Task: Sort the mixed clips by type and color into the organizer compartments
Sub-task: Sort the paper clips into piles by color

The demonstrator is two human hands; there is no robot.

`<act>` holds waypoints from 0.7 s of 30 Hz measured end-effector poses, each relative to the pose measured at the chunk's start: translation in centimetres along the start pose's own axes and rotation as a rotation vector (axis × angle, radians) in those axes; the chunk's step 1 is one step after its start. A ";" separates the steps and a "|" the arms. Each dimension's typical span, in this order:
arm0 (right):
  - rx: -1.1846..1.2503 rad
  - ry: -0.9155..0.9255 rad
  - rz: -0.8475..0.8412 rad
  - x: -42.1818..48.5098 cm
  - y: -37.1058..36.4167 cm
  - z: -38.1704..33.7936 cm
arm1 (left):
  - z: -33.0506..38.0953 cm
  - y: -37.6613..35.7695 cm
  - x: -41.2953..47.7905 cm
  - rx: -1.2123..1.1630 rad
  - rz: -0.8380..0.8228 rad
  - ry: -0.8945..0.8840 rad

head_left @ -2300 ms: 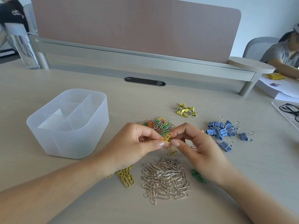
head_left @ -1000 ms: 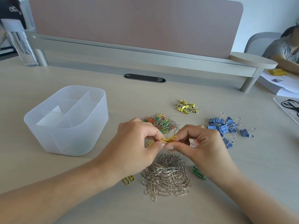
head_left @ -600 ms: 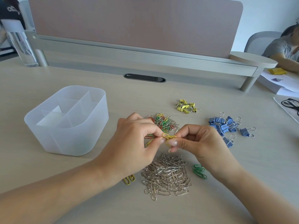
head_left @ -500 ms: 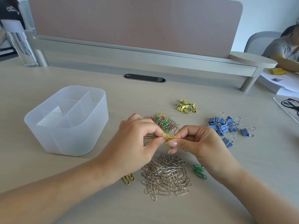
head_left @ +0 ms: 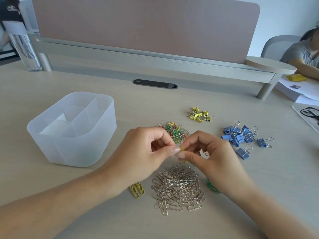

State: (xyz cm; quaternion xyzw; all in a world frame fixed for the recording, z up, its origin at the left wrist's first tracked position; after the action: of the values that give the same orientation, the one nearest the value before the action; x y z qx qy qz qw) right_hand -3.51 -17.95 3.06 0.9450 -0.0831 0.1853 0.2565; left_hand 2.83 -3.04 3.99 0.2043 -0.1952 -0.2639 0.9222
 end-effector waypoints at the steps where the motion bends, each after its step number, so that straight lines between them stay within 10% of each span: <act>1: -0.081 0.057 0.041 0.0 0.3 -0.3 | -0.3 -0.1 0.1 -0.047 -0.013 0.059; 14: -0.041 0.137 0.310 -0.2 2.7 -0.9 | -2.9 0.2 0.9 -0.038 -0.072 0.299; 21: -0.073 -0.004 0.129 0.4 1.5 1.2 | -3.2 2.5 1.6 0.148 -0.036 0.256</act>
State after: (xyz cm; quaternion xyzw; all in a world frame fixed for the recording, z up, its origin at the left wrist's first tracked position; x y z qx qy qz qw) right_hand -3.08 -19.86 2.89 0.9280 -0.1510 0.1965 0.2783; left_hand 6.60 -1.14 2.93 0.3072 -0.0912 -0.2370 0.9171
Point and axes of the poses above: each hand's wrist, its own x-axis towards the middle knuckle, its own y-axis out of the back of the hand, z = x × y, the point moved 6 cm from there along x, towards the middle knuckle, and after that the axes turned 5 degrees about y, right-handed, at the moved point
